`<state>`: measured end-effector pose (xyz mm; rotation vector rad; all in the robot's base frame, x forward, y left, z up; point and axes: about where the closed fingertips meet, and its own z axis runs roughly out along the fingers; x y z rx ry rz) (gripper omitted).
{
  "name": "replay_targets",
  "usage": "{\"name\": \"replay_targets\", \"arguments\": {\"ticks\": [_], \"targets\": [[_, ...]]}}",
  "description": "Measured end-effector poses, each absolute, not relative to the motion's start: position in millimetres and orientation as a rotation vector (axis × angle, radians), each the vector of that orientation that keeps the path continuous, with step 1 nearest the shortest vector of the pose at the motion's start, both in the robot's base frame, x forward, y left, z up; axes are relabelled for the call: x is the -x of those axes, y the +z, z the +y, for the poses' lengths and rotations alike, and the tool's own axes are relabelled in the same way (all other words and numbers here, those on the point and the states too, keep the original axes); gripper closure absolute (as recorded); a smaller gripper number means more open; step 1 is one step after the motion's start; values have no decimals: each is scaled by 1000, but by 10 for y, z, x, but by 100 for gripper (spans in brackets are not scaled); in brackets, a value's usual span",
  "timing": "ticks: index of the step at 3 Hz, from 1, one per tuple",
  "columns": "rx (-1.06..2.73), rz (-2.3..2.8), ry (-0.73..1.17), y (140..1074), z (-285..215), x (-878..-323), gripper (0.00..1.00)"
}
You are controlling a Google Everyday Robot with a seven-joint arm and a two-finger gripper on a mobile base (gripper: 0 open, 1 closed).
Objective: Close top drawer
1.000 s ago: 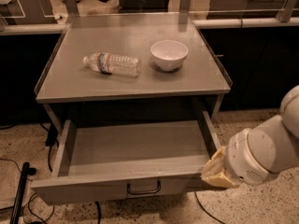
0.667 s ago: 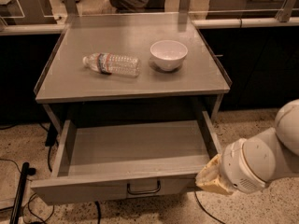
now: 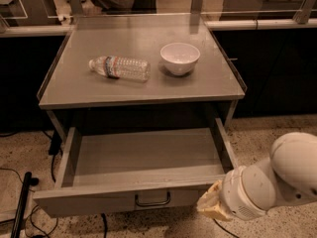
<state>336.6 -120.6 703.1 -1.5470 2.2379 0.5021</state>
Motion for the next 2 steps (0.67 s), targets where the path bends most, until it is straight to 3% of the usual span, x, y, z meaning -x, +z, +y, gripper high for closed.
{"name": "replay_targets", "arguments": {"ticks": [1,2], "targets": [[1561,2253,503,6776,-1159,-3345,100],[1560,2253,500,6768,-1161,-3347,82]]}}
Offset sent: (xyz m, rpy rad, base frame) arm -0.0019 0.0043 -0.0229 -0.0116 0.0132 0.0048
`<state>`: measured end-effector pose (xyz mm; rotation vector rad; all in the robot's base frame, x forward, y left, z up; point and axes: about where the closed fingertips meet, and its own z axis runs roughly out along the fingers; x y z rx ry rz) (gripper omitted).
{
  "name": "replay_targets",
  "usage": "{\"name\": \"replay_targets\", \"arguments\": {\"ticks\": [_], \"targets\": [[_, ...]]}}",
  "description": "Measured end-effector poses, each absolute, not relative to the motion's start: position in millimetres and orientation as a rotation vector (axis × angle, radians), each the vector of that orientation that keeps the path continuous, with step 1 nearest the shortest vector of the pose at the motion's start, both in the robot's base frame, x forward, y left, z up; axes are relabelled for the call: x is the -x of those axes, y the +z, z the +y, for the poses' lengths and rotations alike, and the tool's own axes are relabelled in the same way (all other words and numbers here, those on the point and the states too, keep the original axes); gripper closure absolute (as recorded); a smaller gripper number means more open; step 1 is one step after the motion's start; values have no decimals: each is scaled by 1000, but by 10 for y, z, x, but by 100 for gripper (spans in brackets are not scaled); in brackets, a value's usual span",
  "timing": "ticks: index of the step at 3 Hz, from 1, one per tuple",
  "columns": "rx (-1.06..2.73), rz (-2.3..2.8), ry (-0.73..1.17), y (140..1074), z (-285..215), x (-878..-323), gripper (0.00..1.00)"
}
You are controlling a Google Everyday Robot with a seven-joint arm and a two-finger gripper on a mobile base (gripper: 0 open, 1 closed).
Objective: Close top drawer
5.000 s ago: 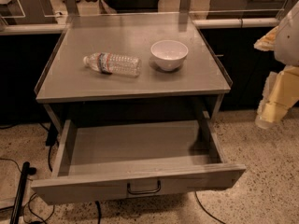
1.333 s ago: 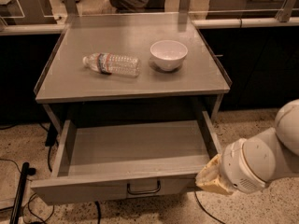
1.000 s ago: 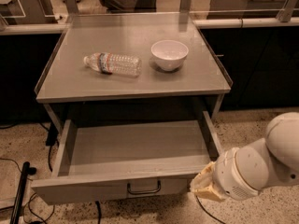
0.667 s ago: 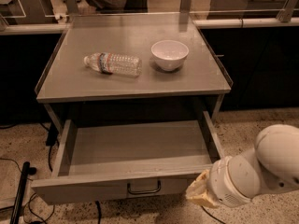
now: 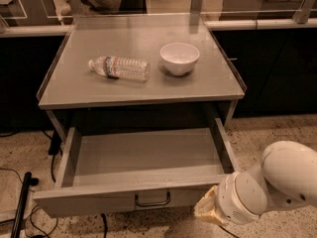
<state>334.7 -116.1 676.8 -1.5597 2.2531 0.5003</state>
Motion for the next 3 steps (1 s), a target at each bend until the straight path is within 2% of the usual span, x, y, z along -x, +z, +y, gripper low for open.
{"name": "replay_targets", "arguments": {"ticks": [3], "targets": [[1580,2221,470,6748,-1084,-3506,12]]}}
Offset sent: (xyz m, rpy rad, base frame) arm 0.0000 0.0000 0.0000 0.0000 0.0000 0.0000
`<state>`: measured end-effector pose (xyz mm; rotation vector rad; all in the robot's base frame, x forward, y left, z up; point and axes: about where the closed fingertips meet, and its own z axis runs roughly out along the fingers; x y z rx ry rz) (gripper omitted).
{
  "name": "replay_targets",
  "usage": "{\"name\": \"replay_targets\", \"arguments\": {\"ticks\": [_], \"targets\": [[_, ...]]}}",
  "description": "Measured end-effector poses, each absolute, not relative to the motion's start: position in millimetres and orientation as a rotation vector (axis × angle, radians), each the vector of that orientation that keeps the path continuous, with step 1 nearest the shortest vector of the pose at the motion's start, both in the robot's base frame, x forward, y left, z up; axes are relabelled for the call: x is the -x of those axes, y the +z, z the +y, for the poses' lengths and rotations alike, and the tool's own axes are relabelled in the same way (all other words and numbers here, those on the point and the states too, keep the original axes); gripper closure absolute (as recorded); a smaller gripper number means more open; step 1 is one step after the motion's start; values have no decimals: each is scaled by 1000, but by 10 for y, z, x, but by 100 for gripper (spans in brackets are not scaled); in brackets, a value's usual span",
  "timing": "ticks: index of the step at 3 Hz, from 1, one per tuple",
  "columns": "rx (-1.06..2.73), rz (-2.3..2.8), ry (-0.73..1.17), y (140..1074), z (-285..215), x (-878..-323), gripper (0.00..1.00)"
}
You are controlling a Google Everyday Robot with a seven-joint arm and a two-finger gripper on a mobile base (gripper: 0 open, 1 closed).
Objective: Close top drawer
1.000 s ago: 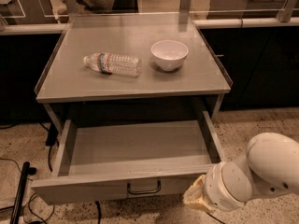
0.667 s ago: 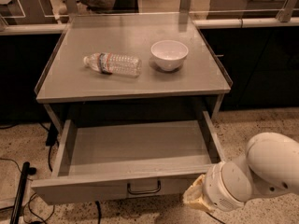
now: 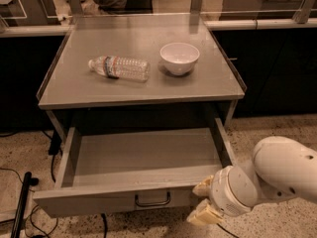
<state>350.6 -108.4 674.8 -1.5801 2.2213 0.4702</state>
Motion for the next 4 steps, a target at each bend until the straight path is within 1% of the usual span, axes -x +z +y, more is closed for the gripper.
{"name": "replay_targets", "arguments": {"ticks": [1,2,3,4], "targets": [[1585,2198,451,6704,-1013,-3752,0],[1608,2172,452,6612,-898,-4051,14],[1629,2134,448,6492,-800,-4552,38],[1625,2117,408,6460,-824,-5030,43]]}}
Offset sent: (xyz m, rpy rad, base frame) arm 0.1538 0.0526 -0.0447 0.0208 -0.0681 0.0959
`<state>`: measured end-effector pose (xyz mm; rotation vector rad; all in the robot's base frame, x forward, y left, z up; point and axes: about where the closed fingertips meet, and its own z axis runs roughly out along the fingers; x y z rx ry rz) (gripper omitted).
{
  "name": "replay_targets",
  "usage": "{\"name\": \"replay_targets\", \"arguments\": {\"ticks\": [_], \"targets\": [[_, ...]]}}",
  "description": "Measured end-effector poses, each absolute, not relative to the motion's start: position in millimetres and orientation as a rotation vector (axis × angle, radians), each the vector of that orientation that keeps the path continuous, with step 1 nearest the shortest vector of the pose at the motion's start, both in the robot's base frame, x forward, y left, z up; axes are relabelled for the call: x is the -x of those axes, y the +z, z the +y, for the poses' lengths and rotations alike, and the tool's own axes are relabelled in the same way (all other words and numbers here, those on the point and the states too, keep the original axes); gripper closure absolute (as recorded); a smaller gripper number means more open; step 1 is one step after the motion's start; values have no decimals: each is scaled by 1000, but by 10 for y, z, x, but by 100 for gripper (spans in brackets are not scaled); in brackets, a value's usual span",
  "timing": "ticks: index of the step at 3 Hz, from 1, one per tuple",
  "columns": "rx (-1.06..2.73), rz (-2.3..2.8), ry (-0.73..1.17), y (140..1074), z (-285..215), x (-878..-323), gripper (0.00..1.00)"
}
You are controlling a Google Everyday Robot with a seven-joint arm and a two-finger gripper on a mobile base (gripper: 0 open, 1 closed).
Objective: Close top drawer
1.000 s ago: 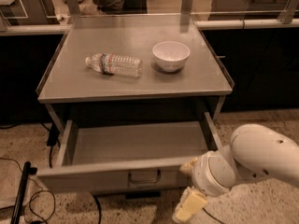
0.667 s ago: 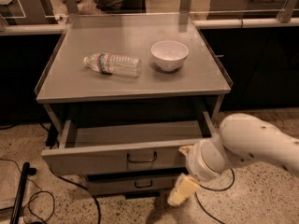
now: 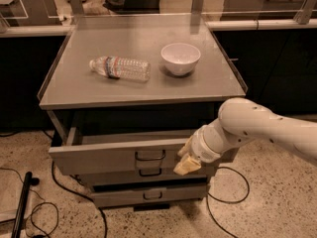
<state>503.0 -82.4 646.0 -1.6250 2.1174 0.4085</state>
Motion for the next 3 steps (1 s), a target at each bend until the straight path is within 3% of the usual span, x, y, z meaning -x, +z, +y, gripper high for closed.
{"name": "replay_targets", "arguments": {"ticks": [1,2,3], "targets": [[1618,2111,399,6492,-832,-5104,12],[1618,2111,399,6492,-832,-5104,0],[1618,2111,399,6492,-832,-5104,0]]}}
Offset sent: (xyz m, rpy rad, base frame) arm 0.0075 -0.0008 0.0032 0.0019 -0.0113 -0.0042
